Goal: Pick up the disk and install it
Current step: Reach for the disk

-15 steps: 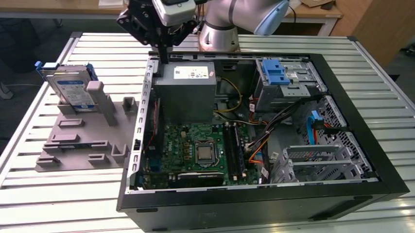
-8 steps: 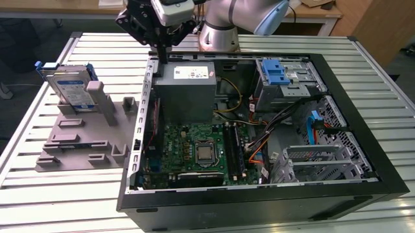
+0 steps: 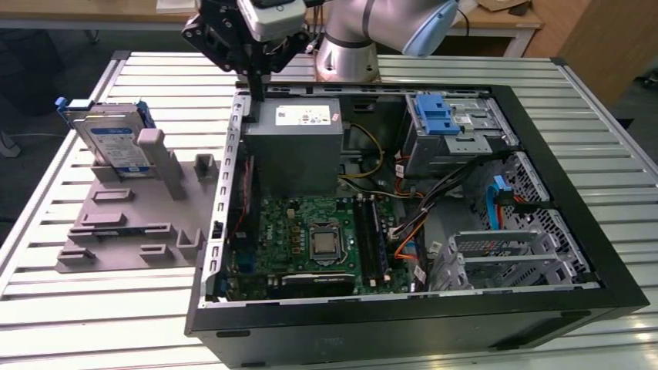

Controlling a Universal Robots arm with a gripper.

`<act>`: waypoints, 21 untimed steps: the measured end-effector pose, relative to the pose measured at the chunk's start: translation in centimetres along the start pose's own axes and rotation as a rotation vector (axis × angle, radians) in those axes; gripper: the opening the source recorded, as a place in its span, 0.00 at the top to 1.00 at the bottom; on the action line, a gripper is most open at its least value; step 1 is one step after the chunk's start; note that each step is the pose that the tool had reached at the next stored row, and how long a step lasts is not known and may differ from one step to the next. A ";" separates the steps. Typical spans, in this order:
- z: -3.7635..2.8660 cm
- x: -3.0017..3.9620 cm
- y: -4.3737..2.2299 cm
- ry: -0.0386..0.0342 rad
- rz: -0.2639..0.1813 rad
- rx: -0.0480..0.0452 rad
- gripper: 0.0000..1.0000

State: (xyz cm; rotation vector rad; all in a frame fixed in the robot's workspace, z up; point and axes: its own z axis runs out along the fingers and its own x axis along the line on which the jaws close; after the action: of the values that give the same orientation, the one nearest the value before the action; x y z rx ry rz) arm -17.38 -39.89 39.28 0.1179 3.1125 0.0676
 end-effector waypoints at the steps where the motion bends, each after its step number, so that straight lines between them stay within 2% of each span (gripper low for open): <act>1: 0.00 0.01 0.00 0.0000 0.000 0.0000 0.89; 6: 0.01 0.09 -0.01 0.0000 0.000 0.0000 0.89; 8: 0.02 0.47 -0.04 0.0000 0.000 0.0000 0.89; 21: 0.02 0.78 -0.06 0.0000 0.000 0.0000 0.89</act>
State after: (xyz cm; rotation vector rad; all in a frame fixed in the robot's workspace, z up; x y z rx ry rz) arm -18.16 -39.89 39.24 0.1180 3.1125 0.0676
